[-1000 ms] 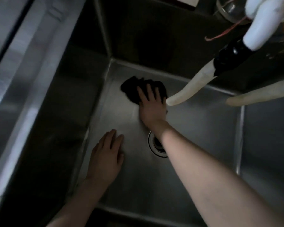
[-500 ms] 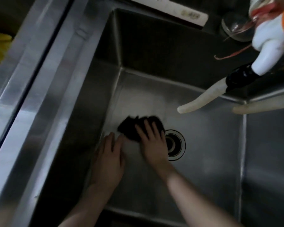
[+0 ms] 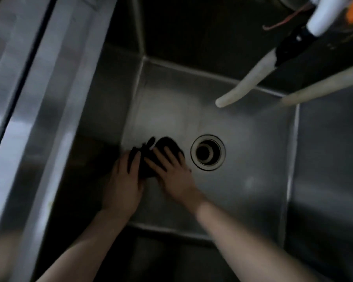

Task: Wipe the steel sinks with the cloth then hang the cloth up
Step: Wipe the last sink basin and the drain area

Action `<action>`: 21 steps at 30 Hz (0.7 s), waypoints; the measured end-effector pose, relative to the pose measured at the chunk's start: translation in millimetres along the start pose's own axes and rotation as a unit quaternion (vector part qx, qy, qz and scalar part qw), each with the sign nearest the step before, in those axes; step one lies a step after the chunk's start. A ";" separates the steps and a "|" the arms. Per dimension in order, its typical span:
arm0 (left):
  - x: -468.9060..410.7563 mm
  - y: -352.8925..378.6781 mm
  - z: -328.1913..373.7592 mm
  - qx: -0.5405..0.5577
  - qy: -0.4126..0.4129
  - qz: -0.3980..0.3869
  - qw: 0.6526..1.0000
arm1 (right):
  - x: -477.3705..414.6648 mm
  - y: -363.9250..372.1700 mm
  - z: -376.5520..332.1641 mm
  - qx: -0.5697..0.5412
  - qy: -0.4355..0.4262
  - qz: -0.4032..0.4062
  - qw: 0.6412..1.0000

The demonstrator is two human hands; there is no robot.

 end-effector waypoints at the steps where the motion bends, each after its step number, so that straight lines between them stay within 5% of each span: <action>1: 1.3 4.8 -1.2 -0.008 0.013 -0.033 0.999 | 23.6 5.1 -8.3 0.000 -0.021 0.000 1.000; 5: 1.1 21.0 6.5 -0.045 0.086 -0.152 0.984 | 85.9 13.3 -12.9 -0.014 -0.098 -0.023 0.995; 8: 1.3 27.1 20.0 -0.055 0.124 -0.209 0.969 | 100.8 12.1 7.6 -0.032 -0.069 -0.040 0.996; 15: 2.9 38.0 30.3 -0.070 0.128 -0.215 0.966 | 104.2 -1.1 43.1 -0.016 0.102 0.005 0.995; 21: -1.6 42.2 29.0 -0.087 0.153 -0.217 0.960 | 97.8 0.7 31.4 -0.060 0.106 -0.062 0.991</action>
Point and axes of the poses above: each hand's wrist, its own x-axis away from the middle knuckle, its own y-axis out of the palm, z = x × y, the point moved 2 cm from there along -x, towards the middle knuckle, and after that the axes turned 13 degrees about x, right-handed, at the moved point
